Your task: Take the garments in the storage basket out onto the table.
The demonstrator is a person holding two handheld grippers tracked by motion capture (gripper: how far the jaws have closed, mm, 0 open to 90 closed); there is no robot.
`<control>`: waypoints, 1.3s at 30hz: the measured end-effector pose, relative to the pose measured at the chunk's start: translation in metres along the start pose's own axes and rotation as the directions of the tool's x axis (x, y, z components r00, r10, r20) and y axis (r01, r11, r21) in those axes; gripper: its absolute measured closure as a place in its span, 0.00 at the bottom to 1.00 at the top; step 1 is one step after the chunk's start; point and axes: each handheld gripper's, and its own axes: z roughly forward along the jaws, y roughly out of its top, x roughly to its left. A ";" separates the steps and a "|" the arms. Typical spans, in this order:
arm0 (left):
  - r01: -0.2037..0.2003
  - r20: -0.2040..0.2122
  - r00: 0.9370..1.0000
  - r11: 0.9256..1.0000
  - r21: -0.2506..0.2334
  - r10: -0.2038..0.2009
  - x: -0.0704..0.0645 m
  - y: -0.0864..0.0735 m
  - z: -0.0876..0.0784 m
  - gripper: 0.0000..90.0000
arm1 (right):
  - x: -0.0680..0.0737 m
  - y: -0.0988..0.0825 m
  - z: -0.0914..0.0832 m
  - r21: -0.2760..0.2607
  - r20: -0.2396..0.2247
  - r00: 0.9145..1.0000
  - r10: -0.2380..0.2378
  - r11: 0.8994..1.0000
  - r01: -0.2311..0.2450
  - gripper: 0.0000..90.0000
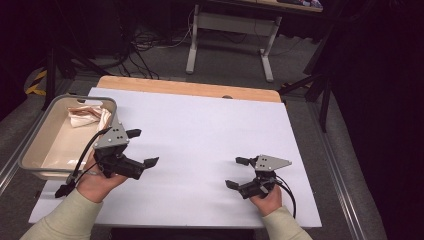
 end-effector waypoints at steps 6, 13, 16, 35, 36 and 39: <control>0.007 -0.074 0.997 0.999 0.033 -0.005 0.016 0.004 -0.011 0.04 | 0.001 0.000 0.002 0.018 -0.015 1.000 0.001 1.000 -0.001 0.10; 0.037 -0.126 0.992 0.998 0.057 -0.029 0.034 0.009 -0.021 0.06 | 0.001 0.000 0.003 0.020 -0.014 1.000 0.005 1.000 -0.005 0.09; 0.048 -0.165 0.986 0.996 0.078 -0.035 0.047 0.012 -0.027 0.07 | 0.001 0.000 0.003 0.024 -0.015 1.000 0.005 1.000 -0.004 0.09; 0.131 -0.278 0.956 0.981 0.141 -0.088 0.095 0.005 -0.041 0.16 | 0.002 0.000 0.003 0.029 -0.015 1.000 -0.002 1.000 0.003 0.08; 0.139 -0.285 0.954 0.980 0.144 -0.093 0.098 0.004 -0.042 0.16 | 0.002 0.000 0.004 0.030 -0.015 1.000 -0.003 1.000 0.004 0.08; 0.163 -0.307 0.945 0.975 0.153 -0.109 0.107 0.003 -0.042 0.17 | 0.003 0.000 0.004 0.034 -0.017 1.000 -0.006 0.999 0.006 0.08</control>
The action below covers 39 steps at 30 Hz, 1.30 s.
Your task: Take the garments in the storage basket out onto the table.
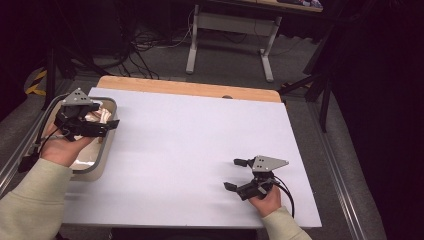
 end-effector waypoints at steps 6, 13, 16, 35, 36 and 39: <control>0.045 -0.024 0.999 0.998 0.034 -0.044 0.016 0.000 0.005 0.18 | 0.000 0.000 0.000 0.000 0.000 1.000 0.000 1.000 0.000 0.08; 0.066 -0.056 0.996 0.996 0.059 -0.062 0.028 -0.002 0.011 0.18 | 0.000 0.000 0.000 -0.001 -0.002 1.000 -0.001 1.000 0.001 0.08; 0.086 -0.069 0.994 0.993 0.079 -0.080 0.035 -0.003 0.015 0.18 | 0.000 0.000 0.000 0.000 -0.001 1.000 -0.002 1.000 0.002 0.08; 0.296 -0.134 0.953 0.929 0.223 -0.271 0.071 -0.017 0.052 0.25 | 0.000 0.000 0.000 0.001 -0.005 1.000 -0.002 1.000 0.002 0.08; 0.296 -0.134 0.953 0.929 0.223 -0.271 0.071 -0.017 0.052 0.26 | 0.000 0.000 0.000 0.001 -0.005 1.000 -0.001 1.000 0.001 0.08; 0.320 -0.148 0.945 0.912 0.257 -0.291 0.076 -0.019 0.059 0.28 | 0.000 0.000 0.000 0.000 -0.006 1.000 -0.001 1.000 0.001 0.08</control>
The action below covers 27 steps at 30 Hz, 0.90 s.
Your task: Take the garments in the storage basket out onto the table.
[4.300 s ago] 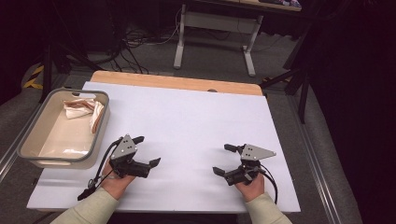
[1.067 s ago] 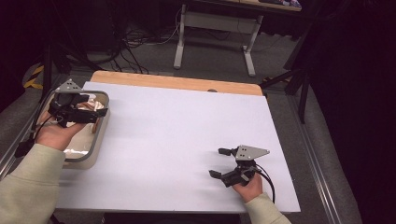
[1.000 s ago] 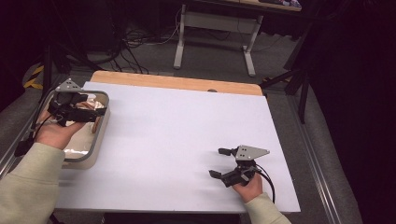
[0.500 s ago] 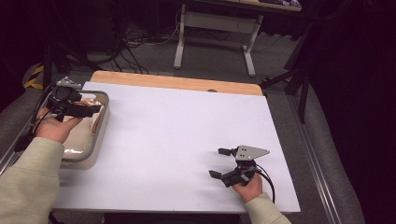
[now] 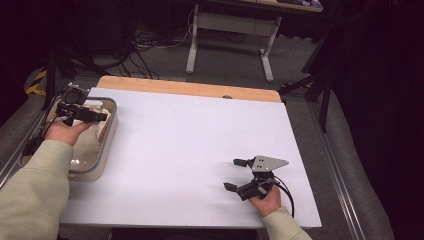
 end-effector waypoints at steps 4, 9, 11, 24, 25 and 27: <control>0.021 -0.001 1.000 0.999 0.047 -0.021 0.004 0.001 0.011 0.31 | 0.000 0.000 0.000 -0.001 -0.001 1.000 -0.001 1.000 0.001 0.08; 0.008 0.005 1.000 0.996 0.085 -0.008 0.002 0.000 0.020 0.34 | 0.000 0.000 0.000 0.000 -0.004 1.000 -0.002 1.000 0.002 0.08; 0.010 0.007 1.000 0.996 0.094 -0.010 0.002 0.000 0.022 0.34 | 0.000 0.000 0.000 0.000 -0.004 1.000 -0.002 1.000 0.002 0.08; 0.018 0.010 1.000 0.992 0.124 -0.020 0.003 0.000 0.036 0.34 | 0.000 0.000 0.000 0.002 -0.007 1.000 -0.004 1.000 0.004 0.08; 0.018 0.010 1.000 0.992 0.124 -0.020 0.003 0.000 0.036 0.34 | 0.000 0.000 0.000 0.002 -0.007 1.000 -0.004 1.000 0.004 0.08; 0.027 0.012 1.000 0.991 0.131 -0.028 0.003 0.000 0.039 0.36 | 0.000 0.000 0.001 0.003 -0.007 1.000 -0.006 1.000 0.006 0.08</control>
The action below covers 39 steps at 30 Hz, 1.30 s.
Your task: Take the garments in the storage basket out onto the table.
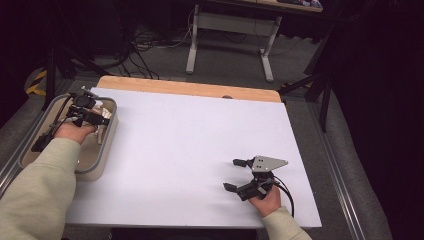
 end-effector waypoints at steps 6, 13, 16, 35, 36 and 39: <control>-0.006 0.005 1.000 0.999 0.054 0.006 0.003 0.000 0.011 0.40 | 0.000 0.000 0.000 0.000 -0.001 1.000 -0.002 1.000 0.002 0.08; -0.032 0.005 0.999 0.997 0.069 0.032 0.000 0.001 0.012 0.59 | 0.001 0.000 0.000 0.002 -0.003 1.000 -0.005 1.000 0.005 0.08; -0.043 -0.004 0.999 0.996 0.073 0.044 -0.003 0.002 0.011 0.66 | 0.001 0.000 0.000 0.002 -0.004 1.000 -0.005 1.000 0.005 0.08; -0.142 -0.093 0.987 0.980 -0.139 0.130 -0.016 -0.006 -0.040 0.84 | 0.001 0.000 0.000 0.001 -0.004 1.000 -0.005 1.000 0.005 0.08; -0.153 -0.103 0.985 0.976 -0.157 0.138 -0.017 -0.007 -0.043 0.84 | 0.001 0.000 0.000 0.001 -0.004 1.000 -0.005 1.000 0.005 0.08; -0.166 -0.116 0.983 0.966 -0.198 0.145 -0.018 -0.011 -0.052 0.84 | 0.001 0.000 0.000 0.003 -0.005 1.000 -0.006 1.000 0.006 0.08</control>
